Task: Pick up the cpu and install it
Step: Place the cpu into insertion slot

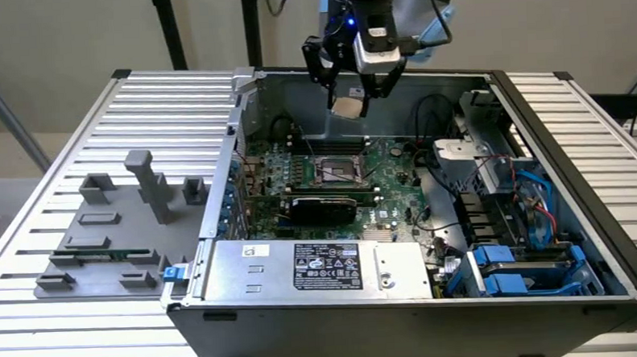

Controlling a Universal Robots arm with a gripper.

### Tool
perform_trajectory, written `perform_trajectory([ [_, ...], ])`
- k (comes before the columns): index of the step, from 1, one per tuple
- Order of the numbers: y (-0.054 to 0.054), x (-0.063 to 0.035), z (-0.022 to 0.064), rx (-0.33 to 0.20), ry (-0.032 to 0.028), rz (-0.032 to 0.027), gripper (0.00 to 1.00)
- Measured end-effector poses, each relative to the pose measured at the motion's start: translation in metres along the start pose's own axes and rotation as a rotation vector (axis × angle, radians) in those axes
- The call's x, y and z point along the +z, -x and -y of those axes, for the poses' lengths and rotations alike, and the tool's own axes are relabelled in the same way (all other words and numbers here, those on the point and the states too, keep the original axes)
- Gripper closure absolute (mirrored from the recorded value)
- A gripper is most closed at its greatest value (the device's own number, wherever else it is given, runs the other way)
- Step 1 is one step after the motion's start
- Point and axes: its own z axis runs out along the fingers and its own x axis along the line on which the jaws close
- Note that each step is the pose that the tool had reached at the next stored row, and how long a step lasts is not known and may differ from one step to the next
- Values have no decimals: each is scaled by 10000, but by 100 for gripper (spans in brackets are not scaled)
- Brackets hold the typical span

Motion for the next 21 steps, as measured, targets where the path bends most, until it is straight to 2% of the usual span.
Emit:
perform_trajectory([
  [21,2,205,12,3807,37,234,45],
])
